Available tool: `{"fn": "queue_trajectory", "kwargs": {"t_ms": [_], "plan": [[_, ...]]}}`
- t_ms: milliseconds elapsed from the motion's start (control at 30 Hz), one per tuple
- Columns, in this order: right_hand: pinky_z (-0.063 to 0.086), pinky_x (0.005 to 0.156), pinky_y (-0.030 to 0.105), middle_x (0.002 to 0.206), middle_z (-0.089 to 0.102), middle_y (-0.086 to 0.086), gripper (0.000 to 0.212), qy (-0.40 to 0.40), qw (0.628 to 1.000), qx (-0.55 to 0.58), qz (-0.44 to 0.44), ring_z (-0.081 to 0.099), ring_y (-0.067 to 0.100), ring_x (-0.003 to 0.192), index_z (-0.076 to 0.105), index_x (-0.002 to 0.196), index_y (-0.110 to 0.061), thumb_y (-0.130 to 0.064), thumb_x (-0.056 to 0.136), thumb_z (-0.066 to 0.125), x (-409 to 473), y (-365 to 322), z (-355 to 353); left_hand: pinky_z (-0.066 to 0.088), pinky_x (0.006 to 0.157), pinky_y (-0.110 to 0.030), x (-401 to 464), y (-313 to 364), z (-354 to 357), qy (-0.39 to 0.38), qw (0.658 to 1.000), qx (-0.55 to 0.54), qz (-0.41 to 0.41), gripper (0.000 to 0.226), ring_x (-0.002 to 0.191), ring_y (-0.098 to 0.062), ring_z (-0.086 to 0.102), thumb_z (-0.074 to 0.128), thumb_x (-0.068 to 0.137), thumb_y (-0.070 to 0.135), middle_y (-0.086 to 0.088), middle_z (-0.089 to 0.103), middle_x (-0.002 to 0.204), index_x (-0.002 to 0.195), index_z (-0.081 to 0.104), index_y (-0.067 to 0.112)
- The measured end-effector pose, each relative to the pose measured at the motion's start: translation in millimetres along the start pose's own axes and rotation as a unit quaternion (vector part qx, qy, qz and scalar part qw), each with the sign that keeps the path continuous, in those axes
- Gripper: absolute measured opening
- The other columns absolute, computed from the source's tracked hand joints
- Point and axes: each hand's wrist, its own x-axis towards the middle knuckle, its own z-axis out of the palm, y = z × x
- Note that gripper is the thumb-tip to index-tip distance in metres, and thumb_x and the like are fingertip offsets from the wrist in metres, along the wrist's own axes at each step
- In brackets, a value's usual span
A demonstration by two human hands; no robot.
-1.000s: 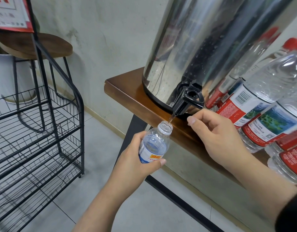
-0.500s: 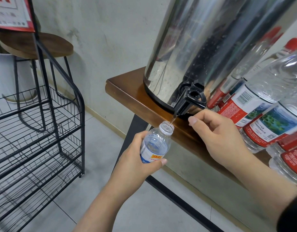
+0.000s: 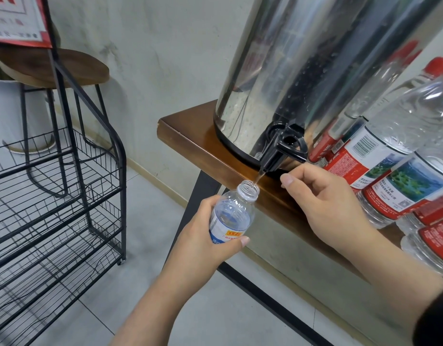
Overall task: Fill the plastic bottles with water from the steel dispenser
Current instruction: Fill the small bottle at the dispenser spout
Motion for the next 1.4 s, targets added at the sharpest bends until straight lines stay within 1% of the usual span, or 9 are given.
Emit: {"fn": "queue_trajectory", "kwargs": {"t_ms": [133,333,500,600,733,900,1100,1167,1400], "plan": [[0.038,0.059,0.018,0.075,0.061,0.014,0.041,0.001,1.0,0.001,0.002,0.055,0.022,0.071,0.067,0.081,-0.021,-0.059,0.084,0.053,-0.5,-2.3,0.3,0.058,0.088,-0.021,0.6,-0.5,0.3,0.001,1.0,0.001,-0.002,0.068,0.111,0.003,0.063,0.087,0.078,0.039,0.03,0.062,0.116,0.129,0.044,0.05],[0.038,0.059,0.016,0.072,0.062,0.004,0.028,0.003,1.0,-0.015,0.002,0.055,0.016,0.068,0.067,0.08,-0.022,-0.045,0.093,0.06,0.9,1.4,1.1,0.058,0.087,-0.019,1.9,-0.8,1.2,0.002,1.0,-0.001,-0.002,0.066,0.111,0.008,0.06,0.087,0.078,0.039,0.036,0.059,0.116,0.124,0.043,0.056],[0.038,0.059,0.016,0.072,0.062,0.0,0.037,0.007,1.0,-0.009,0.004,0.054,0.011,0.066,0.067,0.08,-0.023,-0.057,0.087,0.055,0.4,-0.7,1.3,0.056,0.084,-0.015,1.4,-1.0,1.0,0.002,1.0,0.004,-0.001,0.067,0.111,0.009,0.059,0.087,0.078,0.039,0.037,0.058,0.116,0.124,0.042,0.056],[0.038,0.058,0.018,0.072,0.062,0.006,0.039,0.007,1.0,-0.003,0.005,0.055,0.019,0.069,0.067,0.08,-0.022,-0.058,0.085,0.054,0.3,-1.1,1.0,0.057,0.085,-0.016,1.1,-0.9,0.9,0.004,1.0,0.003,-0.002,0.067,0.112,0.006,0.06,0.087,0.078,0.039,0.035,0.059,0.116,0.126,0.043,0.054],[0.037,0.057,0.018,0.074,0.06,0.017,0.035,0.004,1.0,-0.005,0.002,0.053,0.023,0.069,0.067,0.08,-0.02,-0.052,0.089,0.057,-0.1,-1.3,0.6,0.058,0.089,-0.023,0.9,-1.2,0.4,0.003,1.0,0.001,-0.003,0.069,0.111,0.003,0.063,0.087,0.079,0.039,0.03,0.063,0.117,0.131,0.044,0.051],[0.036,0.057,0.017,0.073,0.06,0.015,0.044,0.004,1.0,-0.005,0.0,0.053,0.022,0.069,0.067,0.08,-0.021,-0.062,0.081,0.051,-0.4,-3.7,0.5,0.059,0.089,-0.022,1.1,-1.2,0.8,-0.001,1.0,0.0,-0.007,0.069,0.112,0.005,0.061,0.087,0.079,0.04,0.032,0.061,0.117,0.131,0.043,0.052],[0.039,0.057,0.024,0.075,0.062,0.016,0.045,0.003,1.0,-0.008,0.001,0.055,0.023,0.07,0.067,0.081,-0.021,-0.063,0.081,0.05,-1.0,-3.8,0.3,0.059,0.091,-0.023,1.5,-1.3,0.7,-0.005,1.0,0.002,-0.01,0.069,0.112,0.004,0.061,0.087,0.079,0.039,0.031,0.061,0.118,0.131,0.042,0.052],[0.038,0.056,0.021,0.075,0.061,0.015,0.045,0.003,1.0,-0.009,0.002,0.054,0.023,0.069,0.067,0.081,-0.021,-0.063,0.081,0.05,-0.9,-4.1,0.3,0.059,0.091,-0.024,1.6,-1.5,0.6,-0.005,1.0,0.002,-0.011,0.07,0.112,0.004,0.061,0.087,0.079,0.039,0.031,0.061,0.118,0.131,0.042,0.052],[0.038,0.057,0.02,0.076,0.061,0.016,0.044,0.0,1.0,-0.005,0.006,0.055,0.023,0.071,0.067,0.081,-0.02,-0.061,0.082,0.051,-1.4,-4.9,0.7,0.059,0.091,-0.025,0.3,-0.5,-0.5,-0.008,1.0,0.0,-0.008,0.068,0.111,0.004,0.062,0.086,0.08,0.038,0.031,0.062,0.117,0.13,0.043,0.051]]}}
